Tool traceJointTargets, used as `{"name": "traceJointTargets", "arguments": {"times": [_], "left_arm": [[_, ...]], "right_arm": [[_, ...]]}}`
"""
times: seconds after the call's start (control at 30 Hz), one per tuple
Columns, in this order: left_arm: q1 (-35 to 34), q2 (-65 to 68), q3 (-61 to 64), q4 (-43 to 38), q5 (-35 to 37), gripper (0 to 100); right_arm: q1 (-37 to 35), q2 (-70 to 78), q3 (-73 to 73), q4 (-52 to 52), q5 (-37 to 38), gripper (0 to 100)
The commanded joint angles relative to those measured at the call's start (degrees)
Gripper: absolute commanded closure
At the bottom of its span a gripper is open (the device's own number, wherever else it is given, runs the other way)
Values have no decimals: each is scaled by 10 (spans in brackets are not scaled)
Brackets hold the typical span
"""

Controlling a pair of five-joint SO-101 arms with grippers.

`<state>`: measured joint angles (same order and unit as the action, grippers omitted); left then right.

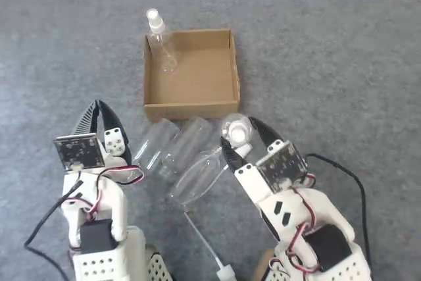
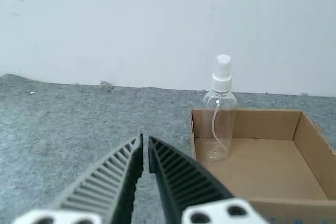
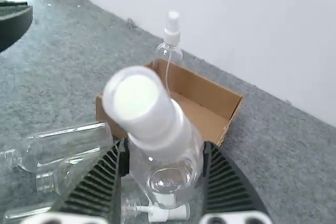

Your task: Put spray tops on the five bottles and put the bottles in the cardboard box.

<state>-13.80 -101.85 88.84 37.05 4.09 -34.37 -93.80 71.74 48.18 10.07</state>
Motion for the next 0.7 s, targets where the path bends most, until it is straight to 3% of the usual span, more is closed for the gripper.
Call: {"name": "traceJointTargets", "arguments": {"times": [0.0,0.47,0.67], "left_arm": [[1,-9,-5,-20,7,988],[-4,-9,-4,-20,5,987],[-4,-9,-4,-20,5,987]], "right_arm": [[7,112,-96,0,1,993],[6,275,-151,-116,3,993],[6,363,-238,-123,1,993]]}}
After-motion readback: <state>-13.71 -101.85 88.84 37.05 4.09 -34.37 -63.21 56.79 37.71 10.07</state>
